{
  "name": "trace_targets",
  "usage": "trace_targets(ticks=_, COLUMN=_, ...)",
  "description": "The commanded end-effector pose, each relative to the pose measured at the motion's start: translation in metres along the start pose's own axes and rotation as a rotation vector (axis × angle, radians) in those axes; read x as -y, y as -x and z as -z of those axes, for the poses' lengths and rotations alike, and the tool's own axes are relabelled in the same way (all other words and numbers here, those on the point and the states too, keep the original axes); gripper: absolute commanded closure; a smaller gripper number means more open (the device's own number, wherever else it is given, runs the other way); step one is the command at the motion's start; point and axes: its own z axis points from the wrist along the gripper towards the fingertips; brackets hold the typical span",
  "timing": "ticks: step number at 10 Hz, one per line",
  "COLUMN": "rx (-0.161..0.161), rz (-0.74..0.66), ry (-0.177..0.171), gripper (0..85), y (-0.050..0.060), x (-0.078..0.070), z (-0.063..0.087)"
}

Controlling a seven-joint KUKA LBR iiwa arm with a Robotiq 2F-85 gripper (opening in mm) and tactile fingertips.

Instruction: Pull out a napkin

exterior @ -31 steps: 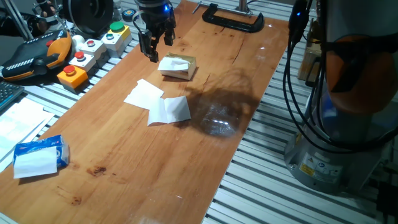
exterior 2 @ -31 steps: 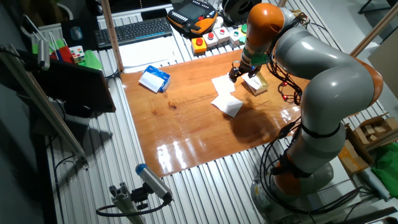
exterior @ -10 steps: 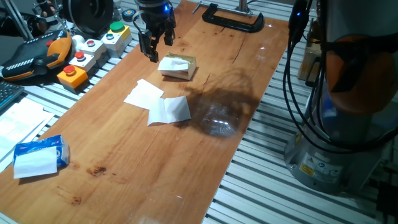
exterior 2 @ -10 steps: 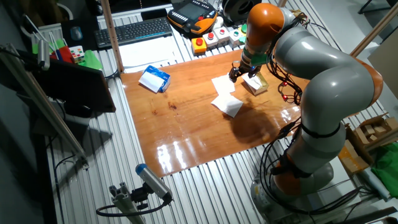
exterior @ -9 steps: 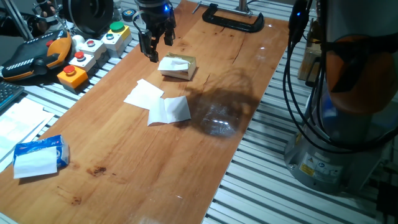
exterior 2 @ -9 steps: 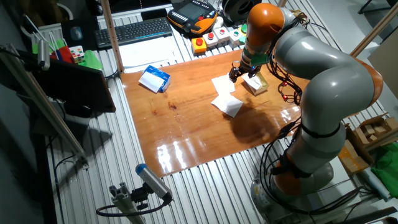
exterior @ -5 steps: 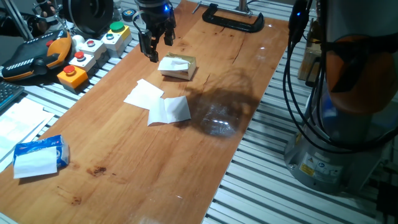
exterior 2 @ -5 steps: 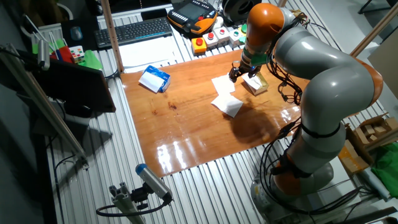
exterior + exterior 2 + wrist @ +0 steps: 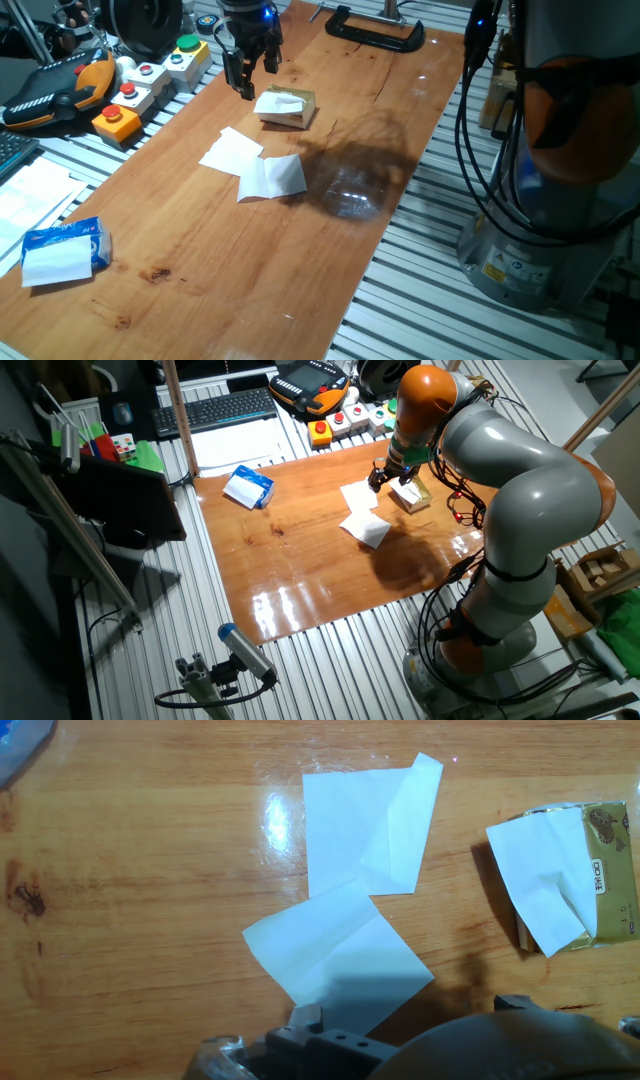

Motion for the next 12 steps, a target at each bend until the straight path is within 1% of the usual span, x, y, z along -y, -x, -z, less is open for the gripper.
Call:
trace_targets(ticks=1, rx=-0.237, rz=0.18, ry=-0.106, gripper=84.0, y=0.0, x=0.0002, z=0.0003)
trace_targets(ticks=12, rx=-0.233, rz=0.193, ry=-0.102, gripper=84.0, y=-0.0002, x=0.0005, z=0.0002)
